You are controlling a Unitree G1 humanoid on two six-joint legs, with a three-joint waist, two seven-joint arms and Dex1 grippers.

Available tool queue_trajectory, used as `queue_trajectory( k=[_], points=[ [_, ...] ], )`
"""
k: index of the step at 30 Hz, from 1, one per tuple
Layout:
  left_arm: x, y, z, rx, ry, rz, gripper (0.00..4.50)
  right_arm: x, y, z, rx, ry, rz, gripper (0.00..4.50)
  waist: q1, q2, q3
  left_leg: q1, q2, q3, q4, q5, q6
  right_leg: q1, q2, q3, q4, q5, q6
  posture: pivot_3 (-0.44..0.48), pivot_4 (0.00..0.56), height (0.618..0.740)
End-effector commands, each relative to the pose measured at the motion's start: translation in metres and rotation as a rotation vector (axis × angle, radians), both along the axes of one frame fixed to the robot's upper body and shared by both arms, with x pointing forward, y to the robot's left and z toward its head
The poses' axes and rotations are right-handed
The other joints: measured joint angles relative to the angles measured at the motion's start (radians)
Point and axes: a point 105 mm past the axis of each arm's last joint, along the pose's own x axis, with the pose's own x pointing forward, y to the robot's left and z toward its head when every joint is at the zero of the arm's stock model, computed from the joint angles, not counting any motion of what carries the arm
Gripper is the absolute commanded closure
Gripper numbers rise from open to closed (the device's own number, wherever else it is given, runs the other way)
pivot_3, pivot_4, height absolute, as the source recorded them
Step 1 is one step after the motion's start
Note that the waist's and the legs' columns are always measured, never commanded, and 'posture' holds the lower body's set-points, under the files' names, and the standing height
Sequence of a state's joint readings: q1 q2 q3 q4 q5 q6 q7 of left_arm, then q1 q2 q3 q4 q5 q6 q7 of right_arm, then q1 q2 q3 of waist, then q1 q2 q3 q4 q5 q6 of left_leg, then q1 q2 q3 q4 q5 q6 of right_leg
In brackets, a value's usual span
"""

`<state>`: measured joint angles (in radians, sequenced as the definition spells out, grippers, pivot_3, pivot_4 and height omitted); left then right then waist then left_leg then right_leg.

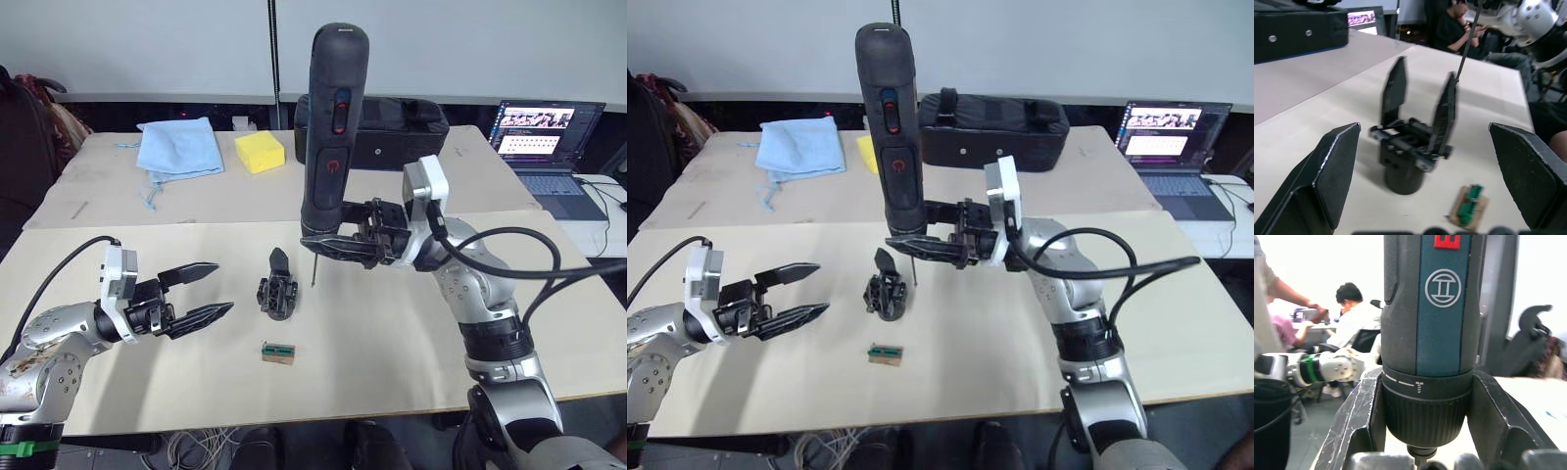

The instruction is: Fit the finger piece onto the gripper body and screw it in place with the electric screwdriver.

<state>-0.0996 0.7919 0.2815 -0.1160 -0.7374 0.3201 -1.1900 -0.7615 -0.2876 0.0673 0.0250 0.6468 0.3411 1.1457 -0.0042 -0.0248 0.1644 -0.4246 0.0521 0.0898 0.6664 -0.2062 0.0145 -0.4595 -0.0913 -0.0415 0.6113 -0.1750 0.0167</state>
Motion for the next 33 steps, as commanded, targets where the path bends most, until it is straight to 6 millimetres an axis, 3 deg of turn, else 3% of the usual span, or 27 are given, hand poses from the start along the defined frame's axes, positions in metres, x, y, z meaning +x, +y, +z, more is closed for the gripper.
queue_trajectory(
  k=[1, 16, 33],
  points=[
    [0.003, -0.001, 0.006, 0.028, -0.044, -0.018, 0.0, 0.001, 0.007, 0.022, 0.054, -0.026, -0.003, 2.6, -0.004, 0.0, 0.0, 0.0, 0.0, 0.0, 0.0, 0.0, 0.0, 0.0, 0.0, 0.0, 0.0, 0.0, 0.0, 0.0, 0.15, 0.74],
    [0.009, -0.007, -0.016, 0.107, -0.038, -0.06, 0.0, 0.008, 0.051, 0.015, 0.028, 0.028, -0.015, 2.6, -0.01, 0.0, 0.0, -0.001, 0.0, 0.0, 0.0, 0.0, 0.0, 0.0, 0.0, 0.0, 0.0, 0.003, 0.002, 0.0, 0.15, 0.74],
    [0.014, -0.017, -0.04, 0.152, -0.021, -0.102, 0.0, 0.011, 0.069, 0.0, -0.007, 0.049, -0.016, 2.6, -0.011, -0.001, 0.0, -0.001, 0.0, -0.001, 0.0, 0.0, 0.0, 0.0, 0.0, 0.0, 0.001, 0.007, -0.002, 0.0, 0.15, 0.74]
  ],
)
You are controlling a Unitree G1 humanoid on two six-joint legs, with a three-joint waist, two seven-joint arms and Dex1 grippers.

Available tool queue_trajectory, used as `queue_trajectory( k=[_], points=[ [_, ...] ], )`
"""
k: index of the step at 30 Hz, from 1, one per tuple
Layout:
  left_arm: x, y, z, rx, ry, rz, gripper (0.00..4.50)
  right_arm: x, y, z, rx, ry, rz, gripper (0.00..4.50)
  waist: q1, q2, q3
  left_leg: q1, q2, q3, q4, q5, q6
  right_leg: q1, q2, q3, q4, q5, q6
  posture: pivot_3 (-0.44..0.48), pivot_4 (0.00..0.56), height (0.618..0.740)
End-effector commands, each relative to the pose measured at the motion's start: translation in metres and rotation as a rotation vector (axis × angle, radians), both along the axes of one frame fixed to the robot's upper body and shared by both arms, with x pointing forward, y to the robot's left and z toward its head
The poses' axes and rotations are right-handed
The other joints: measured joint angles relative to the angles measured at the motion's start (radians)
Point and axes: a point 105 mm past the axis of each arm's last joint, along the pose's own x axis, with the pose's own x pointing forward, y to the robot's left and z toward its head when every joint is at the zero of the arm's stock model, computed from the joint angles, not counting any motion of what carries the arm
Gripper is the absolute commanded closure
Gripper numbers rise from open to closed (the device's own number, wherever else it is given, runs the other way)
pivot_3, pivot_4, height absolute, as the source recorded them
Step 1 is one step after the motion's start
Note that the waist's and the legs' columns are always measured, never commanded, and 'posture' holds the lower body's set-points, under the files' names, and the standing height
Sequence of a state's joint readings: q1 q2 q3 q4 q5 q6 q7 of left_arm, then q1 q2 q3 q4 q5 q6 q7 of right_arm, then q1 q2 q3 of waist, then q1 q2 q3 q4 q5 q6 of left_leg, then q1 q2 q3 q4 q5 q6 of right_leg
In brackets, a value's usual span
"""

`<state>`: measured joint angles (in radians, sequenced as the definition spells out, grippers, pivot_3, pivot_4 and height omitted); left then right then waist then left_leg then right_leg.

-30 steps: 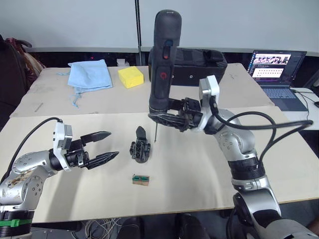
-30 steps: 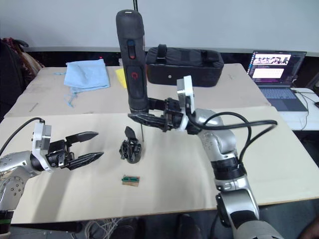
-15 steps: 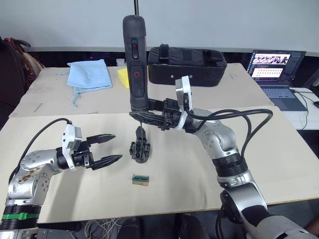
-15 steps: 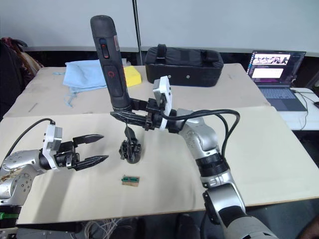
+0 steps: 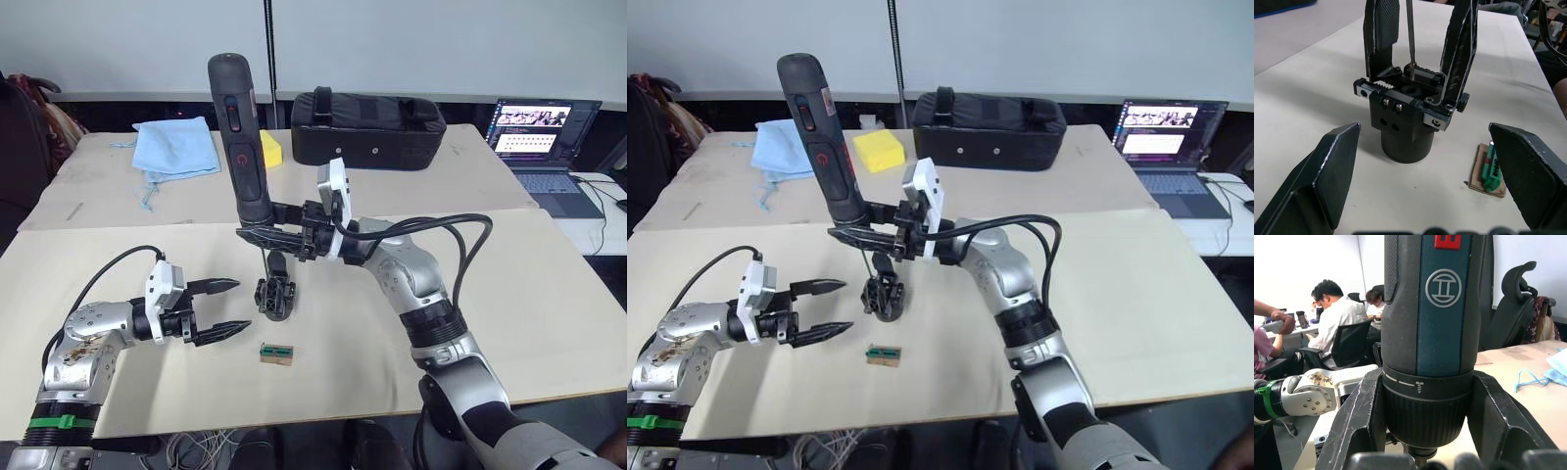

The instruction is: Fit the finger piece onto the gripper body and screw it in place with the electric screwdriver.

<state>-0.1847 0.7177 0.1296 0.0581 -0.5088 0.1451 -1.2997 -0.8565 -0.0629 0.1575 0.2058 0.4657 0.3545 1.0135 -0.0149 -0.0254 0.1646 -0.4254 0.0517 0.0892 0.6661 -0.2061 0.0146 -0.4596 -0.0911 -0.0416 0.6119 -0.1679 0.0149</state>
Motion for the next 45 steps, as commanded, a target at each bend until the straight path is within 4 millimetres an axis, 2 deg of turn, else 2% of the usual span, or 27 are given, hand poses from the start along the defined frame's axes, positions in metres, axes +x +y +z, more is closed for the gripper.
queue_trajectory(
  k=[1, 23, 45],
  points=[
    [0.001, -0.002, 0.003, 0.005, -0.03, -0.013, 0.0, -0.008, 0.001, 0.018, 0.05, -0.072, 0.022, 2.6, -0.001, 0.0, 0.0, 0.0, 0.0, 0.0, 0.0, 0.0, 0.0, 0.0, 0.0, 0.0, 0.0, 0.0, 0.0, 0.0, 0.15, 0.74],
    [-0.001, -0.008, -0.004, -0.001, -0.018, -0.02, 0.0, -0.02, 0.008, 0.013, 0.049, -0.043, 0.075, 2.6, -0.001, 0.0, 0.0, 0.0, 0.0, 0.0, 0.0, 0.0, 0.0, 0.0, 0.0, 0.0, 0.0, 0.0, 0.001, 0.0, 0.15, 0.74],
    [-0.005, -0.009, -0.009, 0.007, -0.007, -0.022, 0.0, -0.019, 0.009, 0.007, 0.018, -0.051, 0.069, 2.6, -0.001, 0.0, 0.0, 0.0, 0.0, 0.0, 0.0, 0.0, 0.0, 0.0, 0.0, 0.0, 0.0, 0.0, 0.001, 0.0, 0.15, 0.74]
  ],
)
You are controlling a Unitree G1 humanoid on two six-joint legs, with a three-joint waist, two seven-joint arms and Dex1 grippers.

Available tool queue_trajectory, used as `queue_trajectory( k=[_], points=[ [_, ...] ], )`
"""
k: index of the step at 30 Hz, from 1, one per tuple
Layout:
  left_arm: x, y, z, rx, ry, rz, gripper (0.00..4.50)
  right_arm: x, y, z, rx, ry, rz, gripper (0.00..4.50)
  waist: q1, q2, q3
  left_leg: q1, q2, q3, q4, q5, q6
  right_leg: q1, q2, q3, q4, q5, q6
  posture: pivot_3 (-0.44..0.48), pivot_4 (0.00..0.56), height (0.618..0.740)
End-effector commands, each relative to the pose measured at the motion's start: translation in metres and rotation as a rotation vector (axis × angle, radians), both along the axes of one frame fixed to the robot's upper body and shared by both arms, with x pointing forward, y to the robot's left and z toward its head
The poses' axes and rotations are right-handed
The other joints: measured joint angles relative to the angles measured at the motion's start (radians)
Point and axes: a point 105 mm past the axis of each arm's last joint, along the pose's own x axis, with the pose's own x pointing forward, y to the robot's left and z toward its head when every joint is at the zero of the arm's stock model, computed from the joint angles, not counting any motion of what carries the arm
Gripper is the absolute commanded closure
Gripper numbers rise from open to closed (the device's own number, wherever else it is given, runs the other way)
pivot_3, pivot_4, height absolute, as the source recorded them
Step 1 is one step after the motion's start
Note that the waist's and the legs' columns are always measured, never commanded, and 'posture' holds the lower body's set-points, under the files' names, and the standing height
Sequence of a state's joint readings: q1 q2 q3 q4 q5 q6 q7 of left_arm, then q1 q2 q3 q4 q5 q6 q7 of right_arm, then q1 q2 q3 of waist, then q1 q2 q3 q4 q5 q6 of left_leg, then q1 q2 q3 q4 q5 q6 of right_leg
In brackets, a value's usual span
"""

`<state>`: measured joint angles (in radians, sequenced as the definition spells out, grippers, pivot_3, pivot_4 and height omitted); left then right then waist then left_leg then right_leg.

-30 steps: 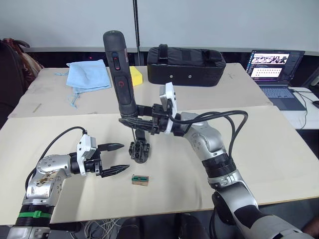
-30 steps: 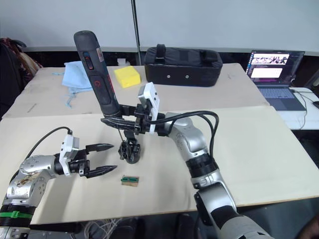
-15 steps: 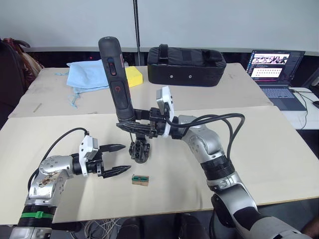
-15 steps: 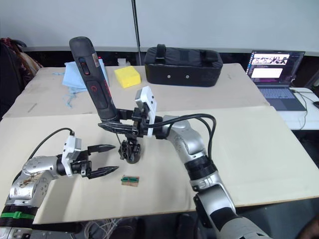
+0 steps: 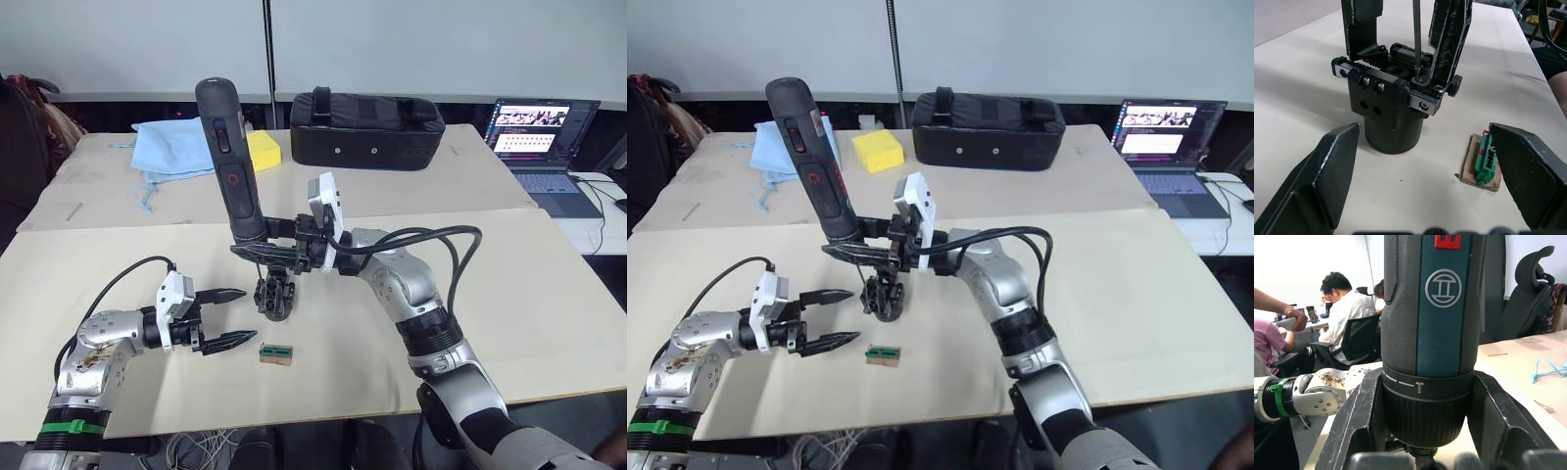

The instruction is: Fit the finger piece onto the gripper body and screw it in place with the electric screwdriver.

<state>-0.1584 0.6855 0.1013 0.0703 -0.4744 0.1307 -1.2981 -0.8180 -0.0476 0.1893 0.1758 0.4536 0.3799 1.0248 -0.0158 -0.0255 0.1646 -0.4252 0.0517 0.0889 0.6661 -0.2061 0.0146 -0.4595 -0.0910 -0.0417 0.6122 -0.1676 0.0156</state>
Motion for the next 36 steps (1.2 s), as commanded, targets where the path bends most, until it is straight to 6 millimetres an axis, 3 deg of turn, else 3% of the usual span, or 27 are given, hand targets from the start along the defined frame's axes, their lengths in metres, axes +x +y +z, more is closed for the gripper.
queue_trajectory(
  k=[1, 18, 36],
  points=[
    [-0.001, -0.003, 0.008, 0.001, -0.05, -0.016, 0.0, -0.009, 0.002, 0.019, 0.047, -0.077, 0.03, 2.6, 0.0, 0.0, 0.0, 0.0, 0.0, 0.0, 0.0, 0.0, 0.0, 0.0, 0.0, 0.0, 0.0, 0.0, 0.0, 0.0, 0.15, 0.74],
    [0.018, -0.012, -0.009, 0.068, -0.049, 0.013, 0.0, -0.009, 0.003, 0.011, 0.032, -0.09, 0.021, 2.6, 0.001, 0.0, 0.0, 0.0, 0.0, 0.0, 0.0, 0.0, 0.0, 0.0, 0.0, 0.0, 0.0, 0.0, 0.0, 0.0, 0.15, 0.74],
    [0.038, -0.035, -0.027, 0.056, -0.001, -0.032, 0.0, -0.009, 0.003, 0.011, 0.032, -0.095, 0.021, 2.6, 0.001, 0.0, 0.0, 0.0, 0.0, 0.0, 0.001, 0.0, 0.0, 0.001, 0.0, 0.0, 0.001, 0.001, 0.0, 0.0, 0.15, 0.74]
  ],
)
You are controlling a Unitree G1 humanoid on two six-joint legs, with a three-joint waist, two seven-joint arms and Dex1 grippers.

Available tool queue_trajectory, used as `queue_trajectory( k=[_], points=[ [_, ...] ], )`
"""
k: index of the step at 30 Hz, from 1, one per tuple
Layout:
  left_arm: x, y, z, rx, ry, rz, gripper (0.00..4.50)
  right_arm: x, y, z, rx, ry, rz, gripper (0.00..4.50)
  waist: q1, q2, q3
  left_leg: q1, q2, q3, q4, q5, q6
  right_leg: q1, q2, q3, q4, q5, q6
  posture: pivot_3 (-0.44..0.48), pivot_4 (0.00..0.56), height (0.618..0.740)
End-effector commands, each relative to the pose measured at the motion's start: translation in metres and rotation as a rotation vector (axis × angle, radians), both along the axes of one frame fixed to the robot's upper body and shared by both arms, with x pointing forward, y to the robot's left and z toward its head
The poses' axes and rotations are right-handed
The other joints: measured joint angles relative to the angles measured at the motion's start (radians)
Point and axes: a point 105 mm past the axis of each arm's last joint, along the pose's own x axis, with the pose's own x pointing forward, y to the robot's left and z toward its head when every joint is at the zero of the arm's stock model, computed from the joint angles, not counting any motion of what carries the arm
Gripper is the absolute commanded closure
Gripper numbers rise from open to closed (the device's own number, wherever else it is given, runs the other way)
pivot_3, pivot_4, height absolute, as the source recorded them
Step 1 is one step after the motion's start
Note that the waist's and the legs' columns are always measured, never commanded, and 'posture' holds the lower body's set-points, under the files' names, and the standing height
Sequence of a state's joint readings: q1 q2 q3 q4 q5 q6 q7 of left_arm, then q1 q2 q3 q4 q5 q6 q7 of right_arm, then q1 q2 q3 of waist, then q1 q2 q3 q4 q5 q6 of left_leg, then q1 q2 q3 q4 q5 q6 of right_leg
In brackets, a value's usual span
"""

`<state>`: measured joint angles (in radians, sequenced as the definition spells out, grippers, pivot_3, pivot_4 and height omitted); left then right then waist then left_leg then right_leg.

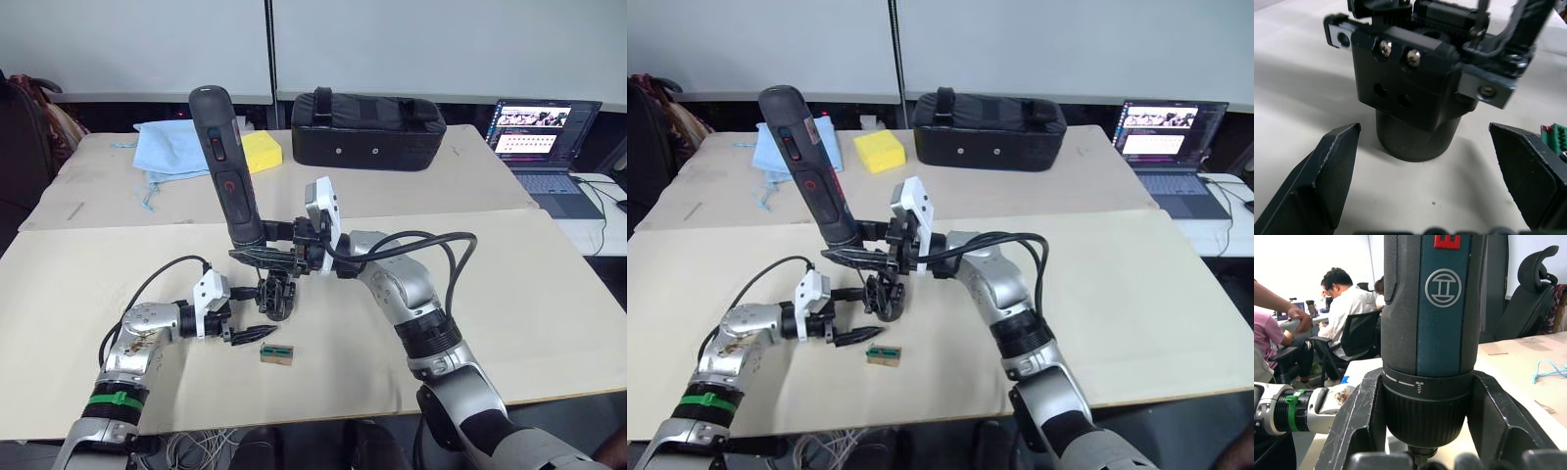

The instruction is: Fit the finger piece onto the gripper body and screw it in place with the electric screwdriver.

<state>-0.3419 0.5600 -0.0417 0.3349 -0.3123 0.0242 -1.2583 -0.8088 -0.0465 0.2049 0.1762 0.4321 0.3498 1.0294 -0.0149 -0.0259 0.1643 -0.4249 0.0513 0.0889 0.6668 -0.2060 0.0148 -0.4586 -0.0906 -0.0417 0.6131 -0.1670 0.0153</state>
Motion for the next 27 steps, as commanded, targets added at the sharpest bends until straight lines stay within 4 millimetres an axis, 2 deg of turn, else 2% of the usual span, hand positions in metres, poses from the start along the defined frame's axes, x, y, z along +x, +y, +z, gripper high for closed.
queue_trajectory(
  k=[1, 16, 27],
  points=[
    [0.005, -0.007, 0.005, -0.003, -0.032, -0.022, 0.0, -0.008, 0.001, 0.015, 0.043, -0.068, 0.023, 2.6, 0.0, 0.0, 0.0, 0.0, 0.0, 0.0, 0.0, 0.0, 0.0, 0.0, 0.0, 0.0, 0.0, 0.0, 0.0, 0.0, 0.15, 0.74],
    [0.015, -0.022, -0.001, -0.022, -0.036, -0.045, 0.0, -0.008, 0.0, 0.012, 0.033, -0.073, 0.02, 2.6, 0.002, 0.0, 0.0, 0.0, 0.0, 0.0, 0.001, 0.0, 0.0, 0.001, 0.0, 0.0, 0.001, 0.0, 0.0, 0.0, 0.15, 0.74],
    [0.009, -0.026, -0.011, -0.006, -0.019, -0.088, 0.0, -0.008, -0.001, 0.01, 0.023, -0.075, 0.016, 2.6, 0.002, 0.0, 0.0, 0.001, 0.0, -0.001, 0.001, 0.0, 0.0, 0.001, 0.0, 0.0, 0.001, 0.0, 0.0, 0.0, 0.15, 0.74]
  ],
)
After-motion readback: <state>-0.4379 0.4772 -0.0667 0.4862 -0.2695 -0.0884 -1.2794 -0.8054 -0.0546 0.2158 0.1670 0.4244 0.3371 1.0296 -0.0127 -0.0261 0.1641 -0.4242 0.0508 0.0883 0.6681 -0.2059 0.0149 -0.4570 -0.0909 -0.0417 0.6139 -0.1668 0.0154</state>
